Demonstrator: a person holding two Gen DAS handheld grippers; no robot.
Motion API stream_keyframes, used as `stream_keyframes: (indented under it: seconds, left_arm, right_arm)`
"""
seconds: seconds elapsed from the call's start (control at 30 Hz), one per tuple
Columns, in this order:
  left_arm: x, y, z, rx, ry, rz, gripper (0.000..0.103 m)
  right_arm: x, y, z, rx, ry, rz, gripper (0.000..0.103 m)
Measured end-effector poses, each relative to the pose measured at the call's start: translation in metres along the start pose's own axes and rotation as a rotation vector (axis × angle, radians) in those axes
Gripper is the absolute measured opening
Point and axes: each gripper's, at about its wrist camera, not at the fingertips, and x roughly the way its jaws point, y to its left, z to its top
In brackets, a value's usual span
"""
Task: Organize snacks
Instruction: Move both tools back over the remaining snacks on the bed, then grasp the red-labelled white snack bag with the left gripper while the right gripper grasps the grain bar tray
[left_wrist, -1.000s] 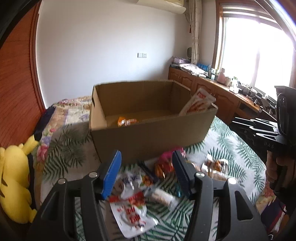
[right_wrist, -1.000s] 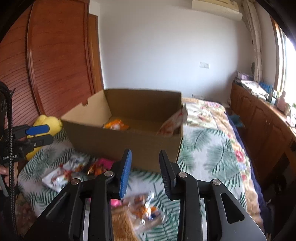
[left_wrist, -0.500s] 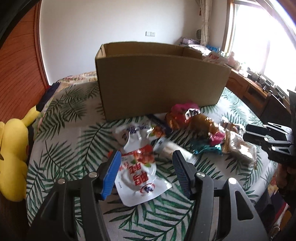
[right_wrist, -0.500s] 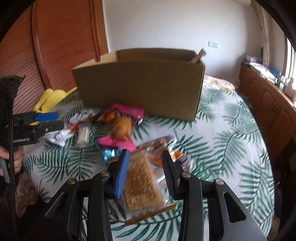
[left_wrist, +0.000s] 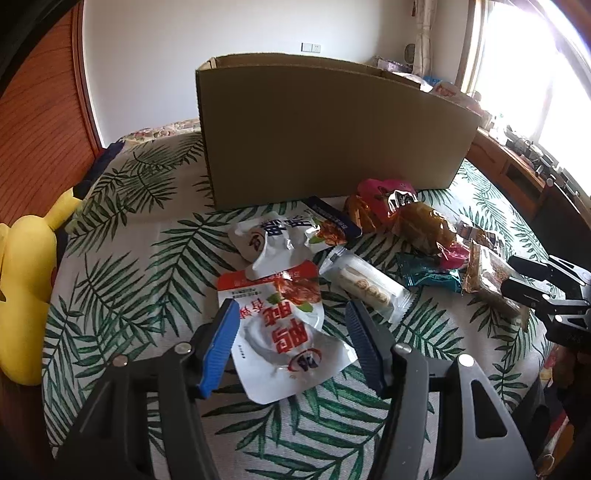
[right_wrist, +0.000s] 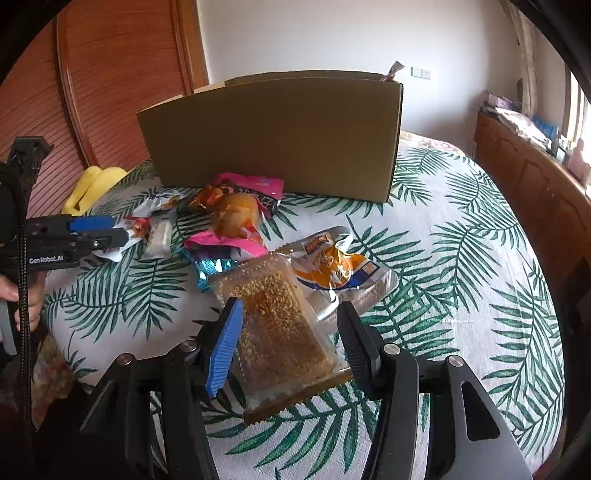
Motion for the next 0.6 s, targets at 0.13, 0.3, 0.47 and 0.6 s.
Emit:
stream_keyframes:
  seconds: [0.13, 0.3, 0.47, 0.6]
  left_arm:
    - [0.01, -0.002, 0.003, -0.001, 0.025, 0.016, 0.06]
    - [0.015, -0.004, 0.005, 0.016, 0.032, 0.045, 0.061]
    - [0.016, -0.007, 0.002, 0.04, 0.036, 0.081, 0.068]
    - [0.014, -0.003, 0.0, 0.023, 0.03, 0.086, 0.069]
  right_arm:
    - [0.0, -0.001, -0.002, 0.022, -0.001, 0.031, 0.056]
    - [0.001, 0.002, -0.003, 0.046, 0.005, 0.059, 0.062]
    - [0.005, 0.011, -0.005, 0.019, 0.012, 0.044, 0.064]
    - [0.01, 0.01, -0.006, 0.031, 0.021, 0.047, 0.066]
